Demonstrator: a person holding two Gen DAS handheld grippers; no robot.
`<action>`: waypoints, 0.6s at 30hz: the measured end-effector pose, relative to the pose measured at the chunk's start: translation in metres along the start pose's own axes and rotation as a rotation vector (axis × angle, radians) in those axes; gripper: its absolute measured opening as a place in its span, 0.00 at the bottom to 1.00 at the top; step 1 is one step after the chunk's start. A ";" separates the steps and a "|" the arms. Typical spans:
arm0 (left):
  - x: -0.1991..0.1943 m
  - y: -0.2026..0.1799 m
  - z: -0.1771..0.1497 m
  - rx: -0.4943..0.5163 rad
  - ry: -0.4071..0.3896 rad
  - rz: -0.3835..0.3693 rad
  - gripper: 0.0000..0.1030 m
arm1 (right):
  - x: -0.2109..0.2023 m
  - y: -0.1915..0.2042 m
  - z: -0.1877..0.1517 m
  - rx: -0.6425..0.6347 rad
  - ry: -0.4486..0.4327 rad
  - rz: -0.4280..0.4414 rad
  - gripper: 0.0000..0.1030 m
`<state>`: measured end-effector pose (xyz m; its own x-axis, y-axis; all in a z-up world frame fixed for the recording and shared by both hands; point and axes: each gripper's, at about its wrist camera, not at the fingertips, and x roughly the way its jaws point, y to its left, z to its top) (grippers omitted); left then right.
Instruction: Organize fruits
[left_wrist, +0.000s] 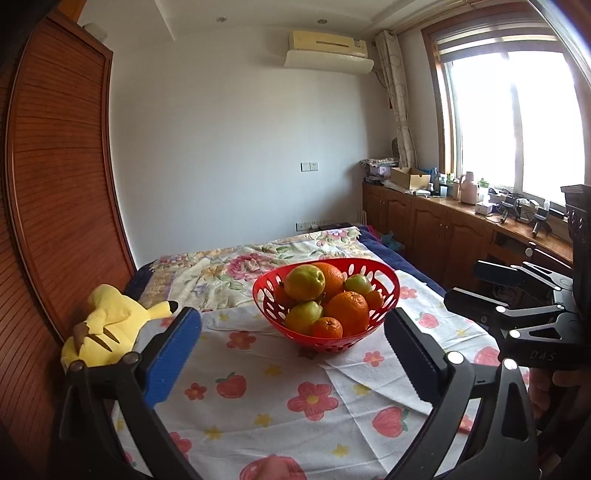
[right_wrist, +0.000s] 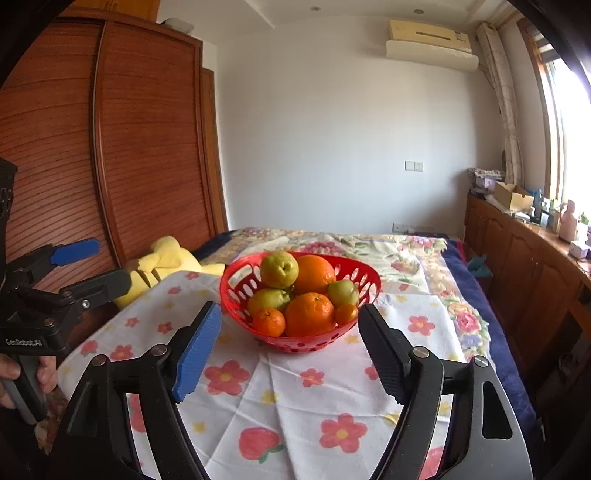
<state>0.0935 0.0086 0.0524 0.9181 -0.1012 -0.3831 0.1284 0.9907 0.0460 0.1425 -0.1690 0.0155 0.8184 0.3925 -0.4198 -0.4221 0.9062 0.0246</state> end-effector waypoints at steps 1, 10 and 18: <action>-0.004 0.000 0.002 -0.003 -0.005 0.003 1.00 | -0.003 0.001 0.001 0.000 -0.003 -0.001 0.78; -0.032 -0.004 0.003 -0.034 -0.064 0.020 1.00 | -0.029 0.003 0.004 0.000 -0.049 -0.027 0.88; -0.037 0.003 -0.013 -0.058 -0.036 0.058 1.00 | -0.046 0.006 -0.003 0.012 -0.062 -0.087 0.99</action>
<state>0.0555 0.0161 0.0549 0.9363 -0.0452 -0.3483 0.0532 0.9985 0.0136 0.1013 -0.1815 0.0325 0.8742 0.3213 -0.3642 -0.3444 0.9388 0.0015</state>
